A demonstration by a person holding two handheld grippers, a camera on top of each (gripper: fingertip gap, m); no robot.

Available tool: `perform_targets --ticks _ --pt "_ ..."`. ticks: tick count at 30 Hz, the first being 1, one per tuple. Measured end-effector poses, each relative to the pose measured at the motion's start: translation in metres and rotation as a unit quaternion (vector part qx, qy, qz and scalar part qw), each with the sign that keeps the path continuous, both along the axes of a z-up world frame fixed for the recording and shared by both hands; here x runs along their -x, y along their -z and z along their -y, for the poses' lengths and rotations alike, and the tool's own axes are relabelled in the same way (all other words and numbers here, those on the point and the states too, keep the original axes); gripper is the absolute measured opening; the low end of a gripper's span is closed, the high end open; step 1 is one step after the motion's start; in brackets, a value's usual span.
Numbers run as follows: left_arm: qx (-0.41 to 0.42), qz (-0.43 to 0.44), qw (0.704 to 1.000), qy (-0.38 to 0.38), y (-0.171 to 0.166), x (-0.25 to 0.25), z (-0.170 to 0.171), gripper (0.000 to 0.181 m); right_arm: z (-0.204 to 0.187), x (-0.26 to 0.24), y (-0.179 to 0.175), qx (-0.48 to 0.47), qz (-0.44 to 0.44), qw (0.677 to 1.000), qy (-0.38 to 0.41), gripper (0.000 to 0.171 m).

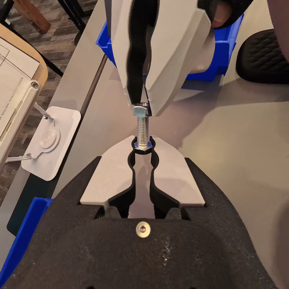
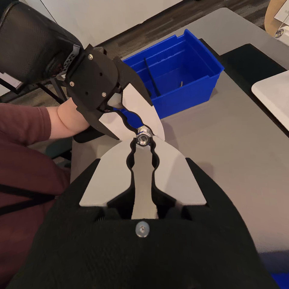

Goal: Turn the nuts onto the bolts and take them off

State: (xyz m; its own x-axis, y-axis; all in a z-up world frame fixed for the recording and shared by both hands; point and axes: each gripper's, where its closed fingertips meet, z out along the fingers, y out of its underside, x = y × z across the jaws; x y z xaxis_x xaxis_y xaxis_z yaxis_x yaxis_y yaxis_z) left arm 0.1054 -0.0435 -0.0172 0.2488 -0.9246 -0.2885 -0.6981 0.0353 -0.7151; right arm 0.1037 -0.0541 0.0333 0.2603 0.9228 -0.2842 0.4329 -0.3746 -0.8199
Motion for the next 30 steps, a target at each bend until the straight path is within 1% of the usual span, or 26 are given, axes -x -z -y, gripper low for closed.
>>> perform_targets --ticks 4,6,9,10,12,14,16,20,23,30 --pt "-0.002 0.019 1.000 0.002 -0.006 -0.001 0.001 0.015 0.001 0.003 -0.009 -0.039 -0.020 0.999 -0.012 0.019" --pt "0.007 0.054 0.998 0.010 -0.016 -0.004 0.004 0.015 0.000 0.005 -0.020 -0.074 -0.044 0.996 -0.014 0.035" --pt "0.012 0.111 0.994 0.017 -0.032 -0.007 0.006 0.015 0.002 0.007 -0.046 -0.140 -0.109 0.984 -0.023 0.043" --pt "0.012 0.138 0.990 0.019 -0.040 -0.008 0.006 0.015 0.003 0.009 -0.055 -0.160 -0.137 0.977 -0.025 0.050" --pt "0.017 0.216 0.976 0.028 -0.060 -0.011 0.008 0.015 0.007 0.012 -0.073 -0.199 -0.200 0.959 -0.030 0.065" --pt "0.047 0.295 0.953 0.060 -0.078 -0.016 0.019 0.015 0.017 0.020 -0.084 -0.216 -0.257 0.941 -0.047 0.073" --pt "0.062 0.333 0.939 0.066 -0.087 -0.018 0.021 0.015 0.026 0.030 -0.087 -0.219 -0.280 0.933 -0.062 0.077" --pt "0.052 0.337 0.938 0.057 -0.086 -0.018 0.018 0.015 0.035 0.041 -0.088 -0.233 -0.288 0.926 -0.067 0.078" --pt "0.048 0.356 0.931 0.061 -0.092 -0.017 0.020 0.015 0.036 0.044 -0.084 -0.232 -0.271 0.932 -0.068 0.081" --pt "0.039 0.363 0.930 0.038 -0.097 -0.008 0.012 0.015 0.034 0.041 -0.083 -0.256 -0.243 0.934 -0.055 0.083"
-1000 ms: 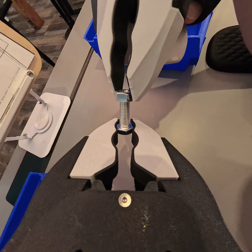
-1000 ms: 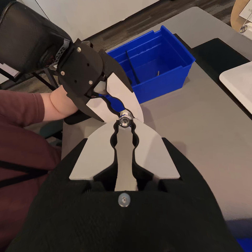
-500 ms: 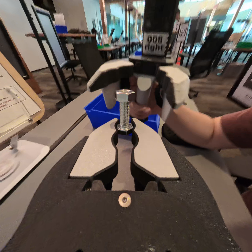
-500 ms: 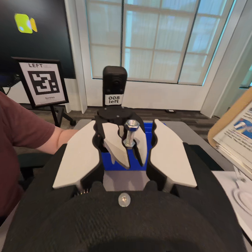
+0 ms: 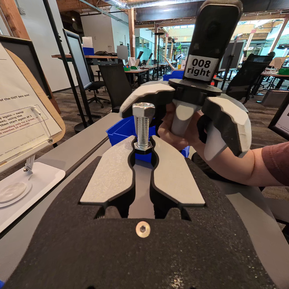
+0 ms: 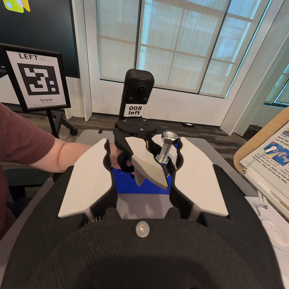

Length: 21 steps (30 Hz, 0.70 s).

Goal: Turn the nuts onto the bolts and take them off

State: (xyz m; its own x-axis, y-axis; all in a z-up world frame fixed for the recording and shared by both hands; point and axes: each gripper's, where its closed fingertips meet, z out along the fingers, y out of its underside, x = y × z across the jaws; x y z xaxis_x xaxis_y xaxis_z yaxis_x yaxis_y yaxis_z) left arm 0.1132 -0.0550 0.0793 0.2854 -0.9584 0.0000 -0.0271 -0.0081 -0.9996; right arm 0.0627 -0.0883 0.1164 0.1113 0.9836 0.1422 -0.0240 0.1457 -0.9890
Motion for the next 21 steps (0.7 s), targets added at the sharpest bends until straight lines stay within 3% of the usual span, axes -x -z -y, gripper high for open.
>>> perform_targets --ticks 21 --pt "0.002 0.008 1.000 -0.012 -0.0068 0.0098 -0.0048 0.015 0.0003 -0.0103 -0.0099 -0.005 -0.009 1.000 0.010 0.071"
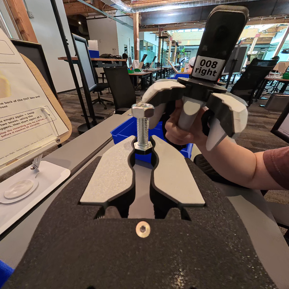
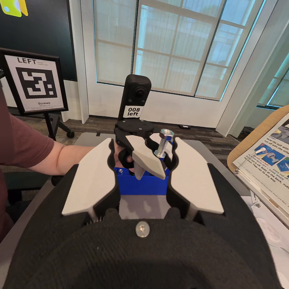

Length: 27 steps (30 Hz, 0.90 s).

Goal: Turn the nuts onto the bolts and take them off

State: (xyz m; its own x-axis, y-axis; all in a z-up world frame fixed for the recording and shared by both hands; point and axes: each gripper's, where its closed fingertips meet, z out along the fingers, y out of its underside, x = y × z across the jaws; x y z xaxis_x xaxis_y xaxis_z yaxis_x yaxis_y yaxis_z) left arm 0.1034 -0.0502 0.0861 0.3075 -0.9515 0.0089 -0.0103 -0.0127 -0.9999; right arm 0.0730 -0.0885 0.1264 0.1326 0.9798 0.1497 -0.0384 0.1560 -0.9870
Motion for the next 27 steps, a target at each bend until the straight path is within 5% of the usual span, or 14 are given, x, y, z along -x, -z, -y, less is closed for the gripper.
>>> perform_targets --ticks 20,27 --pt "-0.007 -0.028 0.999 0.016 0.010 -0.015 0.011 0.015 0.002 0.013 0.009 0.006 0.013 1.000 -0.005 0.082" --pt "-0.007 -0.013 1.000 0.000 0.004 -0.006 0.004 0.015 -0.001 0.002 0.006 0.012 0.010 1.000 -0.006 0.067"
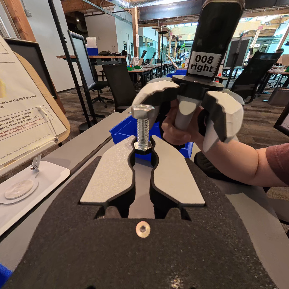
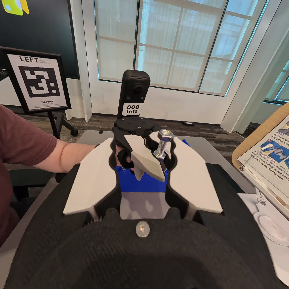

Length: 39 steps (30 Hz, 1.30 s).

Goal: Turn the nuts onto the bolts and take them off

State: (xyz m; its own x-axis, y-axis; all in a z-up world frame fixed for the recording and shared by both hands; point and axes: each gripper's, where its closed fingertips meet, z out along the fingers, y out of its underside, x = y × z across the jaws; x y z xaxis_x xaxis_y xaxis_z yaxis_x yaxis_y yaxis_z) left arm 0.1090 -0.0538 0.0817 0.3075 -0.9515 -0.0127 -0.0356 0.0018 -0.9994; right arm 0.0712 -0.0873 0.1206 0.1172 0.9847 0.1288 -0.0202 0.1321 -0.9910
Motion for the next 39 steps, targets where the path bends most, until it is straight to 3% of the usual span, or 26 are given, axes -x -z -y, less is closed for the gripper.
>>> perform_targets --ticks 8,13,22,27,35,39 --pt "-0.003 -0.013 1.000 0.010 0.006 -0.009 0.006 0.015 0.000 0.013 0.008 -0.011 0.012 1.000 0.008 0.081" --pt "0.000 -0.002 1.000 -0.002 0.001 -0.001 0.000 0.015 -0.001 0.003 0.007 -0.007 0.021 1.000 0.004 0.067" --pt "-0.002 -0.010 1.000 0.009 0.004 -0.008 0.006 0.015 0.000 0.014 0.010 0.001 0.010 1.000 0.000 0.080" --pt "0.000 0.001 1.000 -0.005 -0.002 0.001 0.000 0.015 -0.001 0.003 0.006 -0.002 0.013 1.000 0.000 0.066" --pt "-0.001 -0.021 1.000 0.012 0.007 -0.009 0.006 0.015 -0.002 0.015 0.008 0.023 -0.015 1.000 -0.011 0.077" --pt "0.004 -0.007 1.000 0.002 0.002 -0.002 0.001 0.015 -0.004 0.008 0.008 0.003 -0.001 1.000 0.000 0.066"
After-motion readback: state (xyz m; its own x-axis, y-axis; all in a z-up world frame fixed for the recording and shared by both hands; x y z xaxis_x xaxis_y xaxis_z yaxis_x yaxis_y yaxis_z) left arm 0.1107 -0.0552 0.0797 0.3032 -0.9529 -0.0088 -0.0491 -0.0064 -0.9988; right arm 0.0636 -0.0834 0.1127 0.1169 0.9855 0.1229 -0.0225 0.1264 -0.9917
